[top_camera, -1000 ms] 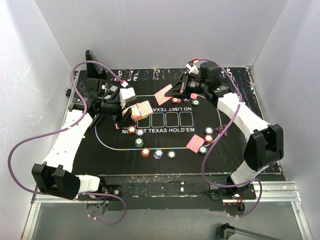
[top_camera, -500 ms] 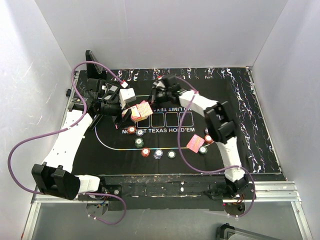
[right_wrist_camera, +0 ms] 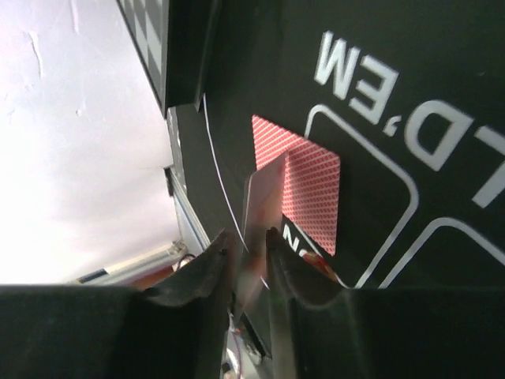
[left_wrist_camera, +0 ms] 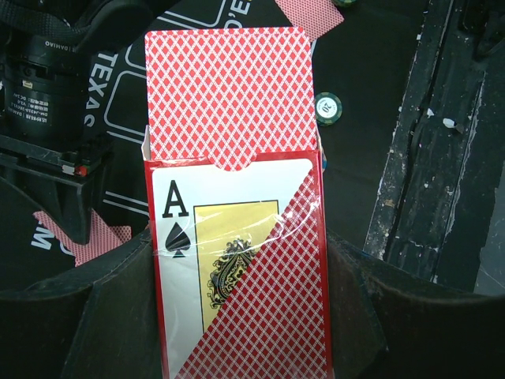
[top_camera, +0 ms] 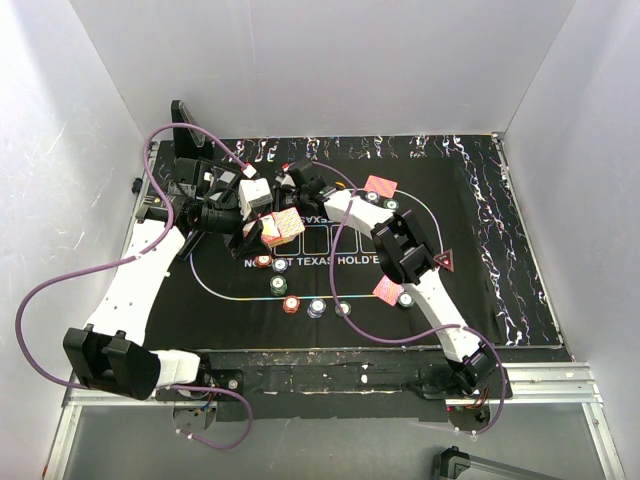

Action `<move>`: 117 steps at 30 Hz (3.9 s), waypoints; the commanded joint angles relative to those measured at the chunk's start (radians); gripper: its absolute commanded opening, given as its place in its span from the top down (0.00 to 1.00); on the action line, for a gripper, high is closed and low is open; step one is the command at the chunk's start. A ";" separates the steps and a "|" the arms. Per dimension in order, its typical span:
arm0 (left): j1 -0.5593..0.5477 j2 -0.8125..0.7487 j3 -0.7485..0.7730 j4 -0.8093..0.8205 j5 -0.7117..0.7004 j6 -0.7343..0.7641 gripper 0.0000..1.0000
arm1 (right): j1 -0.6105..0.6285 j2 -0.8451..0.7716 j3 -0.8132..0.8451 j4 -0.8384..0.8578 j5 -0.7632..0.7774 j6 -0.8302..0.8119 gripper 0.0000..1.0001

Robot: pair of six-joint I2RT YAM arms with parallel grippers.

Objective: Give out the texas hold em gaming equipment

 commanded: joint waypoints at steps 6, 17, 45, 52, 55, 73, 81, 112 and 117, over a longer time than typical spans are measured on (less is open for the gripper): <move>-0.004 -0.034 0.020 0.005 0.047 0.003 1.00 | -0.006 0.034 0.095 -0.088 0.065 -0.041 0.29; -0.004 -0.057 0.002 0.021 0.038 -0.019 1.00 | -0.026 -0.064 0.118 -0.284 0.149 -0.175 0.16; -0.004 -0.028 -0.018 0.056 0.036 -0.009 1.00 | -0.213 -0.945 -0.662 -0.068 0.036 -0.153 0.09; -0.004 -0.010 -0.003 0.060 0.029 -0.006 1.00 | -0.132 -0.932 -0.681 0.036 -0.043 -0.106 0.09; -0.004 -0.004 0.010 0.062 0.032 -0.010 1.00 | -0.102 -0.905 -0.662 0.044 -0.046 -0.106 0.08; -0.004 -0.002 0.031 0.068 0.036 -0.020 1.00 | -0.068 -0.813 -0.658 0.096 -0.092 -0.067 0.40; -0.003 -0.002 0.028 0.076 0.041 -0.029 1.00 | -0.097 -0.849 -0.678 0.085 -0.089 -0.069 0.50; -0.004 -0.008 0.023 0.084 0.043 -0.035 1.00 | -0.287 -0.989 -0.758 0.108 -0.104 -0.048 0.99; -0.003 -0.011 0.023 0.079 0.041 -0.035 1.00 | -0.390 -0.983 -0.754 0.180 -0.115 -0.002 0.99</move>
